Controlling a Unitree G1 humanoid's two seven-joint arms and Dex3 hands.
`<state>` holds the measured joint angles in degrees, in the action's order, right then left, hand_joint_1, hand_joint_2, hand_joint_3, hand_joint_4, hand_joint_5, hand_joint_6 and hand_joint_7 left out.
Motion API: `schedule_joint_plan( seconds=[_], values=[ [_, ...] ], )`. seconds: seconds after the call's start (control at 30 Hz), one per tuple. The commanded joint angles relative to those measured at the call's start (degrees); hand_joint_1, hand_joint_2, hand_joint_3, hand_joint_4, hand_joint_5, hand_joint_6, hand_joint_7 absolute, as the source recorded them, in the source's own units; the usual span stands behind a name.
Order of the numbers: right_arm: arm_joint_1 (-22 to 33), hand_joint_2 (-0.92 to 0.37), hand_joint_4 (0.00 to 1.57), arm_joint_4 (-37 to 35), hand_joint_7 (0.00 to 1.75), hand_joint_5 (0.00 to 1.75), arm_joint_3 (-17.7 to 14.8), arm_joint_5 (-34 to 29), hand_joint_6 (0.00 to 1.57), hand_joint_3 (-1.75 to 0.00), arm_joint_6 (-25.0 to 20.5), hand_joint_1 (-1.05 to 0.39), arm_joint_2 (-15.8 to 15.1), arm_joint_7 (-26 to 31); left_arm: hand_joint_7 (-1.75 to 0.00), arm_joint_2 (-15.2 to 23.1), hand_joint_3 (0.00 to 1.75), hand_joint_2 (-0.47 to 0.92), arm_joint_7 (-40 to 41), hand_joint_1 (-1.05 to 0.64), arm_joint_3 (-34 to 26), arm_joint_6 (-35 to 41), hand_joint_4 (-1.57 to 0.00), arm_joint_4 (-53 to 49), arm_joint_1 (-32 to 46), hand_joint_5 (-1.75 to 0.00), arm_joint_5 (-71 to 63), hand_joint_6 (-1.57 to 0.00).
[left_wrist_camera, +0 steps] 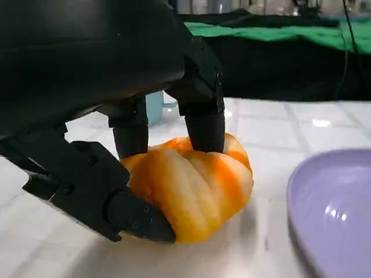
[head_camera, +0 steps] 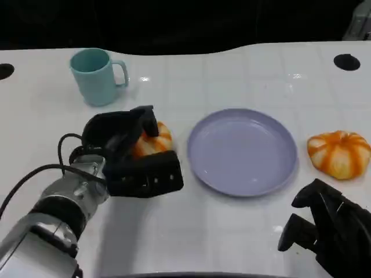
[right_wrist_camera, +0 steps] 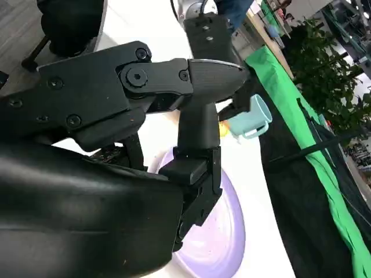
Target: Grasp the bread from the table and place it into the plate.
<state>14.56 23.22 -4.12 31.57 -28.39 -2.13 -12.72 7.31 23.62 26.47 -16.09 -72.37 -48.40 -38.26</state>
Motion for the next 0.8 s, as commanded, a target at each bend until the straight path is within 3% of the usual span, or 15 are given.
schedule_joint_plan(
  seconds=[0.03, 0.17, 0.57, 0.8],
  values=[
    [0.0, -0.92, 0.64, -0.1, 1.60, 1.75, -0.5, -0.3, 0.49, -0.34, 0.5, -0.51, -0.7, 0.1, -1.75, -0.1, 0.72, 0.69, 1.0, -0.15, -1.3, 0.1, -0.87, 0.9, -1.9, -1.75, 1.8, -0.56],
    [-0.2, -0.92, 0.64, -0.2, 1.60, 1.75, -0.5, -0.3, 0.50, -0.33, 0.0, -0.51, -0.7, 0.4, -1.75, -1.2, 0.89, 0.64, 0.1, -0.14, -3.5, 0.8, -0.90, 2.2, -3.3, -1.75, 4.0, -0.59],
    [-0.5, -0.92, 0.65, -0.7, 1.65, 1.75, -0.3, -0.7, 0.48, -0.33, 0.5, -0.50, -0.8, -0.1, -1.75, -4.4, 0.93, 0.53, -2.2, -0.14, -1.4, 0.2, -0.88, 6.2, -7.3, -1.75, 3.4, -0.65],
    [-0.4, -0.92, 0.65, -0.3, 1.65, 1.75, -0.2, -0.7, 0.49, -0.31, 0.1, -0.50, -0.6, 0.4, -1.67, -7.1, 0.94, 0.55, -4.5, -0.20, 0.6, -2.1, -0.93, 6.4, -9.5, -1.75, 2.4, -0.65]
  ],
)
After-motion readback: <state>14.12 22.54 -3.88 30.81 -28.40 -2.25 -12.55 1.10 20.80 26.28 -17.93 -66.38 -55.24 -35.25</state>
